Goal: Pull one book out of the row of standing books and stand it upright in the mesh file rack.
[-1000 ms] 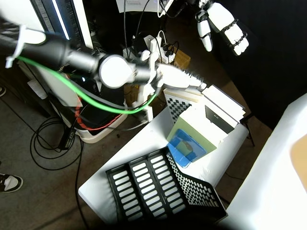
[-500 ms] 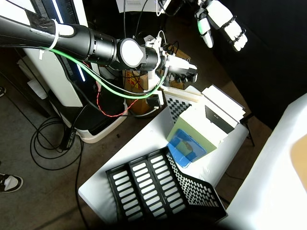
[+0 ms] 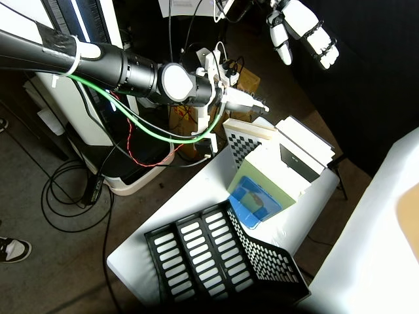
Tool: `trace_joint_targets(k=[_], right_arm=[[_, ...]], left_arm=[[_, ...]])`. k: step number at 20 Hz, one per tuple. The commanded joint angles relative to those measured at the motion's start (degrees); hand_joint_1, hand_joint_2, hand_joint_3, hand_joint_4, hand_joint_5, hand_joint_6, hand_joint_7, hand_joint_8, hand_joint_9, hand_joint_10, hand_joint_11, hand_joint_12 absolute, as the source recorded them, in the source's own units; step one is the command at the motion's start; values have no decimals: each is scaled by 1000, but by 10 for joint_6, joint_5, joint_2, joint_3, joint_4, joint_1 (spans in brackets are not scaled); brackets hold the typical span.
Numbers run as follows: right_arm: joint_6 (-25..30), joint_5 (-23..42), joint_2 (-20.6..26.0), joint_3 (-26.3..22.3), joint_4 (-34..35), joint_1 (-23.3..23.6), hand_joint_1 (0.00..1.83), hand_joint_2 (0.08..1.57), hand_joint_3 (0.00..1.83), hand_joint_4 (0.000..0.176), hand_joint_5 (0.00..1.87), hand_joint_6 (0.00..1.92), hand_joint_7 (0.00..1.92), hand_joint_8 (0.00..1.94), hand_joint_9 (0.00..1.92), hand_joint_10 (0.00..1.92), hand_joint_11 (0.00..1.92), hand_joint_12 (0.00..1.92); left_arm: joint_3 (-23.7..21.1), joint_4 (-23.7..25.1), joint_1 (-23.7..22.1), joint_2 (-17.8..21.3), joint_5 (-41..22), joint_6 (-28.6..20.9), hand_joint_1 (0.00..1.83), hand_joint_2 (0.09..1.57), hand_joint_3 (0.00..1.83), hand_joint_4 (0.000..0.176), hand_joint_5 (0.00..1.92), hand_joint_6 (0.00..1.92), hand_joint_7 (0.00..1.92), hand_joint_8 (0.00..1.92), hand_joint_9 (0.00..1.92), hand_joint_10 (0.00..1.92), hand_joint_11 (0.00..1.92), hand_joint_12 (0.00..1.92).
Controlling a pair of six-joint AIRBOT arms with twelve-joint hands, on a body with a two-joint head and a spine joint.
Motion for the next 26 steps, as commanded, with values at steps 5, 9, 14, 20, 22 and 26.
trace_joint_targets(k=[5,9,14,20,22,26], right_arm=[[-10,6,-20,26,4,-7,0,1139,49,0,72,17,0,0,0,0,0,0],[-10,-19,-43,63,4,-16,1138,1218,0,0,764,1025,716,1090,455,1032,0,1718],[-10,-30,-59,86,2,-20,1318,1254,0,0,904,1089,861,1645,819,1449,595,1906],[-10,-27,-55,76,-34,-9,1179,1353,0,0,745,1204,759,1824,903,1920,755,1921],[-10,-14,-42,60,-45,-3,1143,1372,0,0,585,1364,624,1896,670,1921,515,1921],[131,33,-19,39,-163,7,1318,1249,0,0,868,953,790,1629,661,1656,625,1921]], left_arm=[[3,-3,2,-4,-69,-4,364,1438,3,64,22,7,0,0,0,0,0,0],[5,1,2,-6,-70,-8,340,1437,2,56,16,2,0,0,0,0,0,0],[8,4,2,-8,-73,-13,350,1431,0,57,19,3,0,0,0,0,0,0],[12,10,2,-11,-74,-15,337,1434,0,38,32,4,0,0,0,0,0,0],[18,17,1,-11,-69,-23,350,1423,0,38,44,7,0,0,0,0,0,0],[28,34,-11,-12,-46,-28,336,1418,0,46,21,0,0,0,0,0,0,0]])
